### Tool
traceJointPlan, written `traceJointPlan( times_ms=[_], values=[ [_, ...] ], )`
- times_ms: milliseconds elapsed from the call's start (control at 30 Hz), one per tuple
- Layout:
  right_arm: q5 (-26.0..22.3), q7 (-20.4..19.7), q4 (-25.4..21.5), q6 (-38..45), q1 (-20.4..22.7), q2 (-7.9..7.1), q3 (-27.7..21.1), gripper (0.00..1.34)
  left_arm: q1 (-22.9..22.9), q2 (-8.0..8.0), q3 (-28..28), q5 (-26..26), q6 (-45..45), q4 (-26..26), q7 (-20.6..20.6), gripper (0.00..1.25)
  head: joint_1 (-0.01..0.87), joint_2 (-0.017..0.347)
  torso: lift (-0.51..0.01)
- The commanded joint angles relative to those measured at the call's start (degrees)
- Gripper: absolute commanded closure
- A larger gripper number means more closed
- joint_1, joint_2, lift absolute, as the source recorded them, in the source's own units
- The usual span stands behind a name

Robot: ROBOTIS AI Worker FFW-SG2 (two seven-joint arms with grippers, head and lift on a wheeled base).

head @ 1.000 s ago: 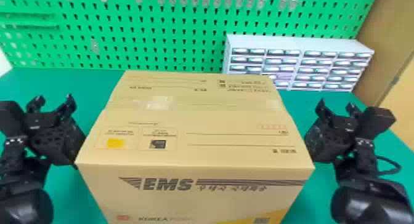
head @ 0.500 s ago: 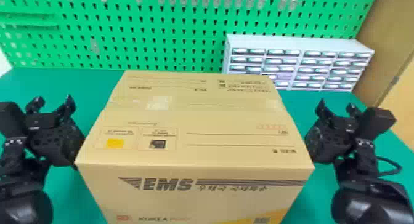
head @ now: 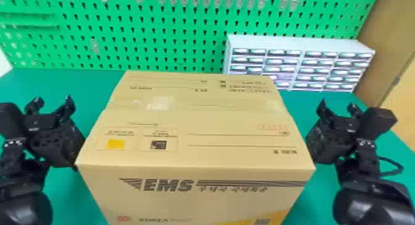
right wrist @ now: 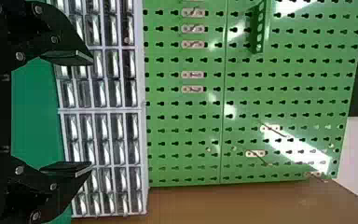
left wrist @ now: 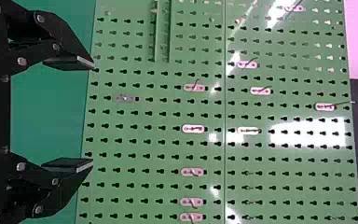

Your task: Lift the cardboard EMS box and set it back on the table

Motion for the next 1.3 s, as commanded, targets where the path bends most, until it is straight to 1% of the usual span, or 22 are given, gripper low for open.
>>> traceJointPlan(
  times_ms=[0, 1267],
  values=[
    [0.04, 0.0, 0.0, 0.0, 0.08, -0.15, 0.04, 0.47, 0.0, 0.0, 0.04, -0.07, 0.08, 0.0, 0.0, 0.51, 0.678, -0.015, -0.095],
    [-0.4, 0.0, 0.0, 0.0, 0.0, 0.02, -0.05, 0.47, 0.08, 0.0, 0.13, -0.07, 0.08, -0.26, 0.0, 0.51, 0.678, -0.015, -0.095]
  ],
)
